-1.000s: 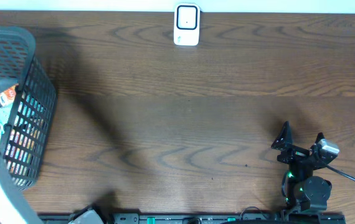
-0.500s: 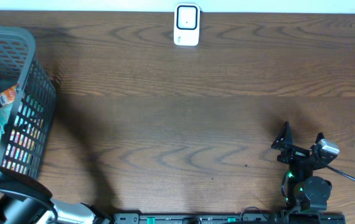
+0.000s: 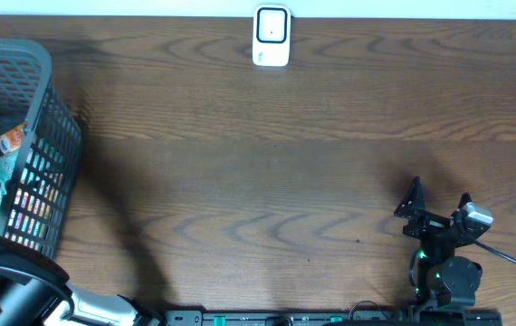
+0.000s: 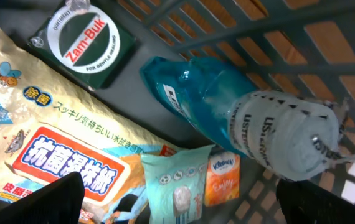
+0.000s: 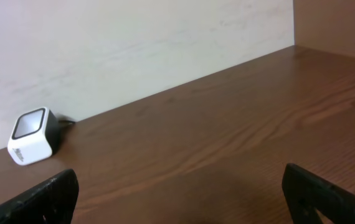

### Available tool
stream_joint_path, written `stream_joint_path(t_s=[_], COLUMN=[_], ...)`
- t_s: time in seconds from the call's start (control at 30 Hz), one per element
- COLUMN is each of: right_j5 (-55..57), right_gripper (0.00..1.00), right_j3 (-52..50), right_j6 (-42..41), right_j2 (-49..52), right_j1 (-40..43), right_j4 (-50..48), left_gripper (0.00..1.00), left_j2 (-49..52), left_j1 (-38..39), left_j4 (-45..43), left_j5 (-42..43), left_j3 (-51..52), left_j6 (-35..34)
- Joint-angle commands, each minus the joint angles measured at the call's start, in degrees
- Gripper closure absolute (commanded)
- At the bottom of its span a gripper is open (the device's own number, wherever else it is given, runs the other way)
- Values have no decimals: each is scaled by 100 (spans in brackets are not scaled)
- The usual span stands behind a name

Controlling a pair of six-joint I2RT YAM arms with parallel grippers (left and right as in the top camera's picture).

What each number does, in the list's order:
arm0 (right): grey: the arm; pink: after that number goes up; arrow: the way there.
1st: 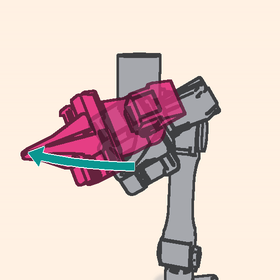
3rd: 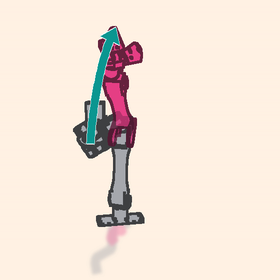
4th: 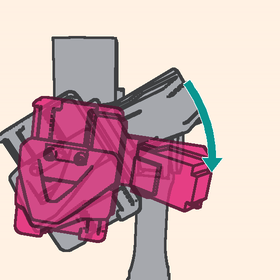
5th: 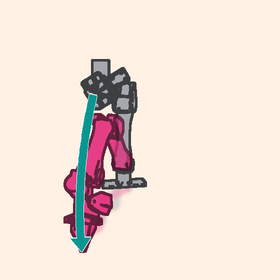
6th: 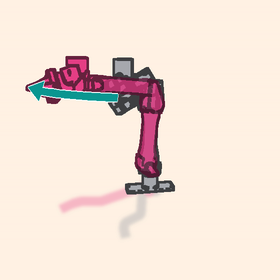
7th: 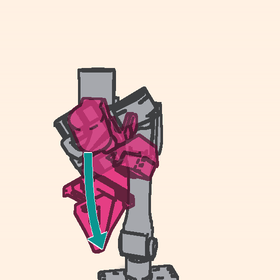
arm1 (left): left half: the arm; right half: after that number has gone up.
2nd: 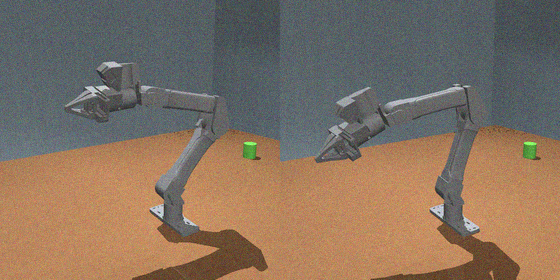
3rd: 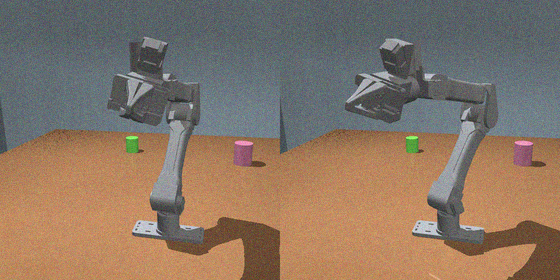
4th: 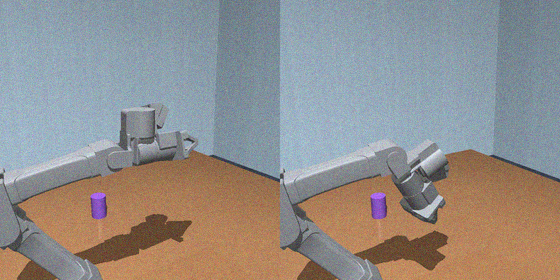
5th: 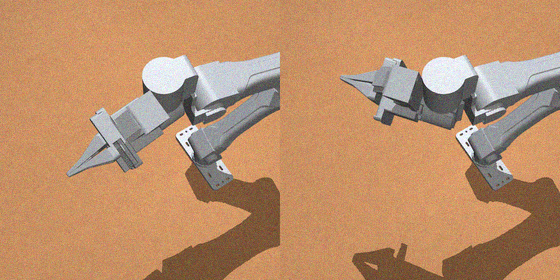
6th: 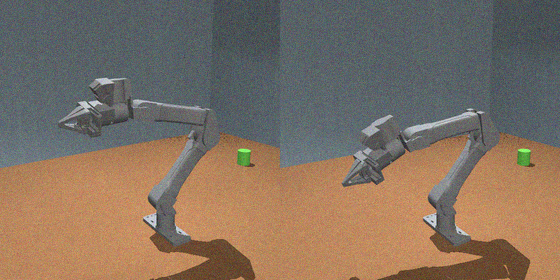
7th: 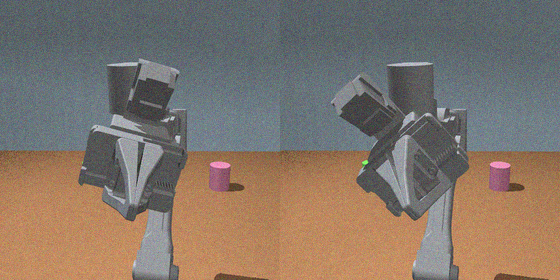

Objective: Scan the item barcode
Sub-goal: 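Reach the left gripper into the grey basket toward the mint wipes pack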

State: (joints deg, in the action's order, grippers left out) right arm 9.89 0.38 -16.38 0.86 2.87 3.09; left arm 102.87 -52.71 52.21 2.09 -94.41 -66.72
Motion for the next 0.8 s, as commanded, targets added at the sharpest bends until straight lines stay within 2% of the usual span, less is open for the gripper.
stream_joint_path(t_s=[0.0,0.27,0.47,0.77], right_j5=[7,7,4,4], right_gripper=[1,1,1,1], right_j3=[-7,-7,-7,-7], right_j6=[-74,-74,-74,-74], right_j2=[-20,-20,-20,-20], right_j1=[-20,-20,-20,-20], right_j4=[13,13,13,13], left_gripper=[2,2,2,2], left_j2=[-133,-789,-1032,-105], left_j1=[90,367,645,1226], left_j4=[11,-146,-249,-129], left_j5=[205,199,175,92], left_j3=[-24,-282,-280,-273], left_j6=[238,352,1991,2039])
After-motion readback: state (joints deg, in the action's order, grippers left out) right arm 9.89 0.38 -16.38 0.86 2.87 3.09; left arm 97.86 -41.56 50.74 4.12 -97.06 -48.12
